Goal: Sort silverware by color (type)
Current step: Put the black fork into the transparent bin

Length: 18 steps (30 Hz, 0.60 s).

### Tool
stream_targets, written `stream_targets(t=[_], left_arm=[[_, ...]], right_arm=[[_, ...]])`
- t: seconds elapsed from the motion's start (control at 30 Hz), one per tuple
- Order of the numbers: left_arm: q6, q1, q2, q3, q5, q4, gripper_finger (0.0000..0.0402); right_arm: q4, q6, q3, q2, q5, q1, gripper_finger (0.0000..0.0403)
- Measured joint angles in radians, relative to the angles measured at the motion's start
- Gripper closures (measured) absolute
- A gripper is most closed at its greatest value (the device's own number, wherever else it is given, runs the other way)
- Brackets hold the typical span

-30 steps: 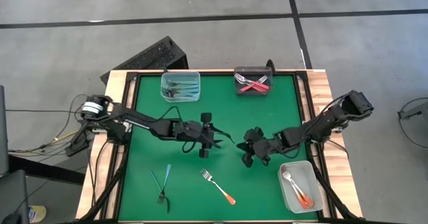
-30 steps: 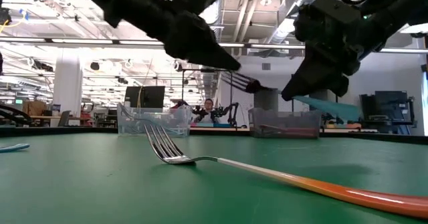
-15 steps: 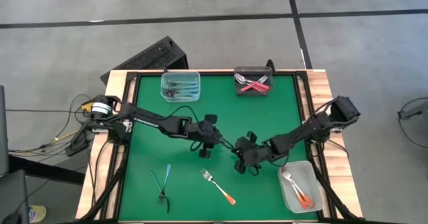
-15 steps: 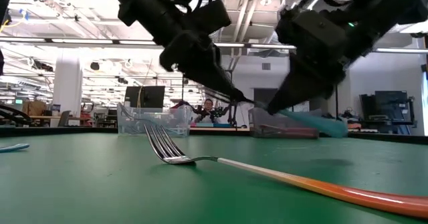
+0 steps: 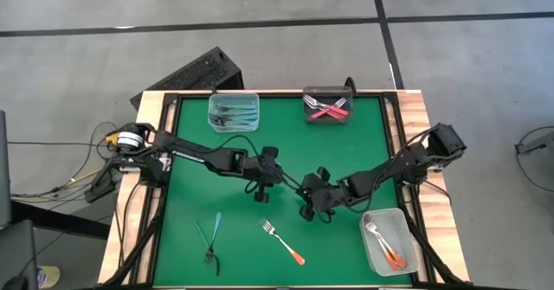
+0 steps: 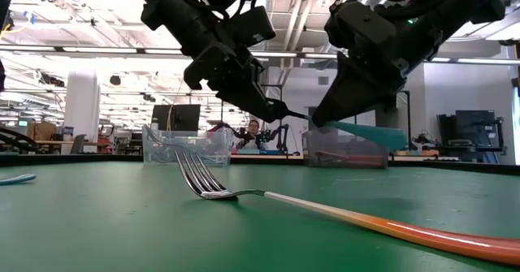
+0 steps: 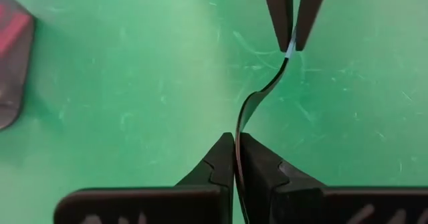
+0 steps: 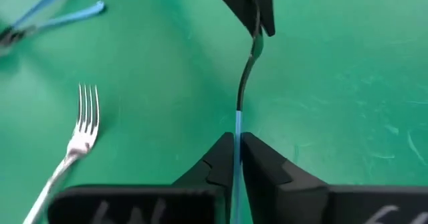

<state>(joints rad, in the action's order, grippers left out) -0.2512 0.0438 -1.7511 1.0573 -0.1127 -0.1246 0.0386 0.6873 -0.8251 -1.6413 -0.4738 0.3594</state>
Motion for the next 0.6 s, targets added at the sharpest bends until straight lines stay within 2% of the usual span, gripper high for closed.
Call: stream_targets(t=[0.17, 0.37, 0.4, 0.53, 0.6], left_arm=[[-0.025, -0.064, 0.083, -0.001, -0.018, -0.103, 0.0401], [-0.049, -0.216, 0.252, -0.002, -0.051, -0.284, 0.0400], [-0.054, -0.244, 0.281, -0.002, -0.078, -0.318, 0.0400], [-0.056, -0.358, 0.375, -0.001, -0.301, -0.433, 0.0401], [-0.058, -0.413, 0.415, -0.002, -0.328, -0.492, 0.0401]], right_arm=[[-0.040, 0.089, -0.003, 0.010, -0.016, -0.036, 0.0309], [-0.095, 0.122, -0.001, 0.077, -0.046, -0.061, 0.0276], [-0.096, 0.121, -0.001, 0.084, -0.048, -0.061, 0.0272], [-0.115, 0.119, -0.002, 0.106, -0.039, -0.040, 0.0267], [-0.131, 0.117, -0.002, 0.104, -0.042, -0.028, 0.0267]])
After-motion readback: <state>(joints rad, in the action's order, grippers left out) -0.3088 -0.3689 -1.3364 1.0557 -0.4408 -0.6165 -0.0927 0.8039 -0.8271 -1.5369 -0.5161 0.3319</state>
